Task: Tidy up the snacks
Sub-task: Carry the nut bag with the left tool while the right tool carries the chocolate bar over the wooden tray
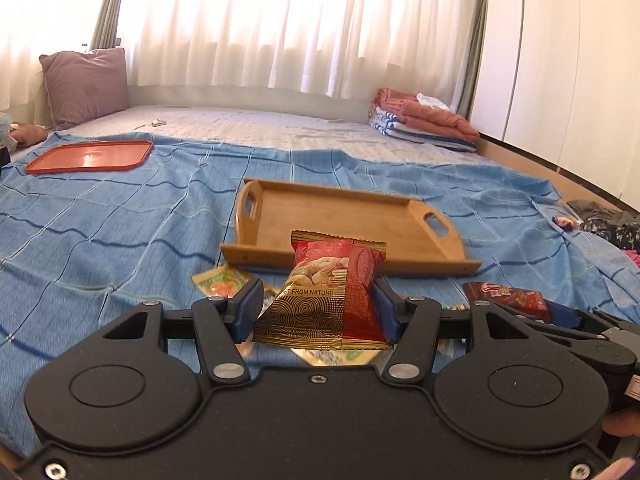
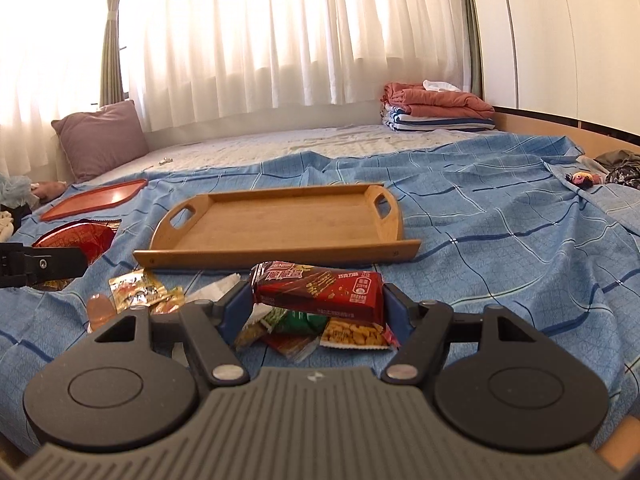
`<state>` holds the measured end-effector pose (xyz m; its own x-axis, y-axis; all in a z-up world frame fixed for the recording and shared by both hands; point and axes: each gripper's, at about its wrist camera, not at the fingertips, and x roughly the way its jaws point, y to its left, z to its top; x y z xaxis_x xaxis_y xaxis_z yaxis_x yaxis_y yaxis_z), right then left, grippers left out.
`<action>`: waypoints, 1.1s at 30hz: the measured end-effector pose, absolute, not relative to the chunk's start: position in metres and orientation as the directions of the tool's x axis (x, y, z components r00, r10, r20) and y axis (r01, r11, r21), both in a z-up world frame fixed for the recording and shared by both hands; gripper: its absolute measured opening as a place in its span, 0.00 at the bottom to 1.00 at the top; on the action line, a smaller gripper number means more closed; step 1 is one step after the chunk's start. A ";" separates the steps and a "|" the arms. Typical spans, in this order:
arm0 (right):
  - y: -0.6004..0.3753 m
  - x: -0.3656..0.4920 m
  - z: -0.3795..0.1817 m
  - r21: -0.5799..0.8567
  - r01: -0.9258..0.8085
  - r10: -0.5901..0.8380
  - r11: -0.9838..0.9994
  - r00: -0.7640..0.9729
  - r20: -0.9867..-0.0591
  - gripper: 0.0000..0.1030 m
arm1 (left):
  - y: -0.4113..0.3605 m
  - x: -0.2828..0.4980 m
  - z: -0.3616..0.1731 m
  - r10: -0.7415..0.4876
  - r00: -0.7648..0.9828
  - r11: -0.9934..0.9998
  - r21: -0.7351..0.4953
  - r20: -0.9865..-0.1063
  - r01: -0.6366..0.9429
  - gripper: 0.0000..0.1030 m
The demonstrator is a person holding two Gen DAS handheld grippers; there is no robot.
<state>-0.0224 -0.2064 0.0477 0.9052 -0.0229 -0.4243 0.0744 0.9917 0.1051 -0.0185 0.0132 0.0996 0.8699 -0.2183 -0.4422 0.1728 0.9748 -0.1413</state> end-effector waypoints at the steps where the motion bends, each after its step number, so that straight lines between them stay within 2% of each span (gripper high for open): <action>1: -0.209 -0.020 0.050 0.109 0.073 -0.021 0.991 0.907 -0.421 0.69 | 0.014 -0.014 0.101 -0.221 0.870 0.974 -0.146 -0.441 0.174 0.55; 11: -0.227 0.011 0.073 0.129 0.048 0.003 0.991 0.928 -0.373 0.69 | 0.012 0.040 0.115 -0.240 0.861 0.970 -0.147 -0.448 0.193 0.55; 20: -0.242 0.062 0.080 0.168 0.018 0.049 0.986 0.923 -0.381 0.69 | 0.009 0.109 0.120 -0.246 0.836 0.968 -0.176 -0.490 0.182 0.55; 33: -0.260 0.166 0.055 0.215 -0.045 0.153 0.976 0.839 -0.522 0.69 | 0.008 0.222 0.095 -0.198 0.784 0.975 -0.202 -0.589 0.095 0.55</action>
<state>0.1659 -0.2601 0.0546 0.8393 0.1531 -0.5217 -0.0445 0.9757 0.2147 0.2222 0.0082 0.0955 0.7835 -0.1978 -0.5890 0.0946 0.9749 -0.2015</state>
